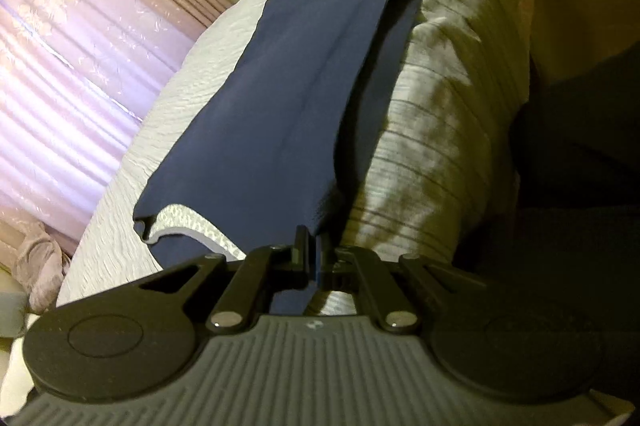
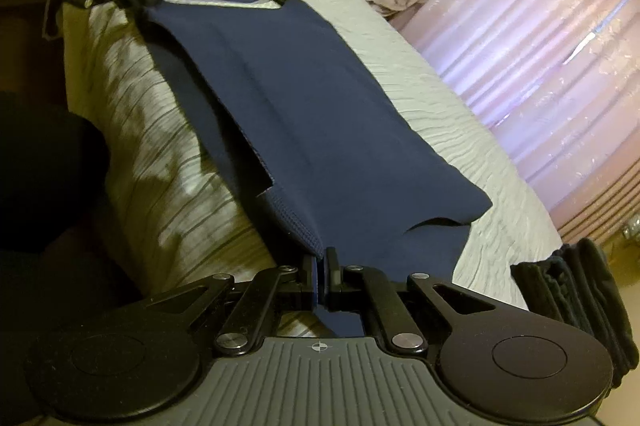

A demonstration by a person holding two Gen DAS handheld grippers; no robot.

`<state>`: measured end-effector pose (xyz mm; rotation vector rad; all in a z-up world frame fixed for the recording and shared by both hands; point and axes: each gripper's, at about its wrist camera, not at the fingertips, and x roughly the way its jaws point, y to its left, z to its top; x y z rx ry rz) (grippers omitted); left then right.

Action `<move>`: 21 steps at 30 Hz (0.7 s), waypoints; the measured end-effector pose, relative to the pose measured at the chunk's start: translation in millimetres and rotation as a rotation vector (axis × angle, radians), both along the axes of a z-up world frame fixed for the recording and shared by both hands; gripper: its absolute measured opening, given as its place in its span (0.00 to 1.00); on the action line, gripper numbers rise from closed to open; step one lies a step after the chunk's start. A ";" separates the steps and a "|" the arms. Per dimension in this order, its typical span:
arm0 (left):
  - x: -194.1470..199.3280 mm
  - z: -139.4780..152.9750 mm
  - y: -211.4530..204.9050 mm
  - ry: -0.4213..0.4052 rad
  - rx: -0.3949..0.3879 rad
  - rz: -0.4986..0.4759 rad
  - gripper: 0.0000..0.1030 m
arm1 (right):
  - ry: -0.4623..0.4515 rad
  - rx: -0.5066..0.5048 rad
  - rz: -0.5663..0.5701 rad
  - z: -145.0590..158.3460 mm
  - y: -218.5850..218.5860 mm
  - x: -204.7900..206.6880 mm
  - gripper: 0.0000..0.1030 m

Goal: Fold clothes

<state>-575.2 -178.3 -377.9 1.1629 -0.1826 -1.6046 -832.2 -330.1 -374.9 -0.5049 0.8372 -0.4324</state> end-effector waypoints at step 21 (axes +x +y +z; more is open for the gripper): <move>24.5 49.6 18.7 0.122 -0.092 0.119 0.26 | -0.225 0.190 -0.164 41.1 -10.3 -6.8 0.02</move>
